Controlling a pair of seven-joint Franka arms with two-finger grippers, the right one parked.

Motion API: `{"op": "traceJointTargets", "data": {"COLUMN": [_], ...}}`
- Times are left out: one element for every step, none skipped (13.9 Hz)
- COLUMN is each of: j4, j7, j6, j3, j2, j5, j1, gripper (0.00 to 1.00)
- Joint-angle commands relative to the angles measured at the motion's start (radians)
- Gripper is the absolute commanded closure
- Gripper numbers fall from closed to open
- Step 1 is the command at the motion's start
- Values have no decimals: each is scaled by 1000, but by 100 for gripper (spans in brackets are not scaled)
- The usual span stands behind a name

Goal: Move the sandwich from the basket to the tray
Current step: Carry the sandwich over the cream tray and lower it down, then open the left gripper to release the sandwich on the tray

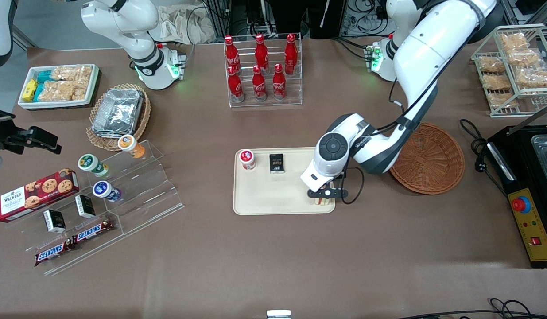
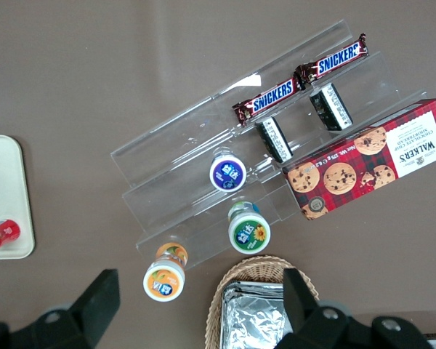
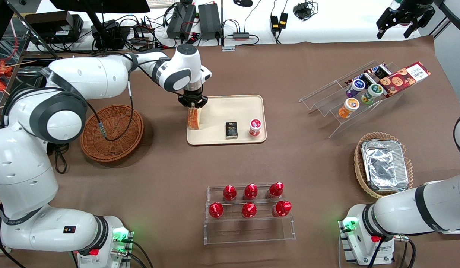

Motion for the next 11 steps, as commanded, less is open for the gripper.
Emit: {"op": "traceJointTargets", "data": {"j4": [32, 32, 32, 32, 34, 35, 38, 43, 44, 48, 48], "j7": [-37, -37, -37, -37, -39, -40, -40, -39, -39, -42, -51], "j6": [-4, -4, -4, -4, -4, -4, -9, -18, -32, -38, -38], "j3": [-1, -1, -1, -1, -1, -3, -4, -4, -6, -6, -3], "j2": [23, 22, 20, 19, 17, 13, 1, -27, -56, -87, -120], "j5": [37, 35, 32, 29, 26, 24, 20, 18, 2, -44, -101], "j1": [-12, -12, -12, -12, -12, -12, -6, -1, 2, 3, 3], "gripper": [0, 0, 0, 0, 0, 0, 0, 0, 0, 0, 0]}}
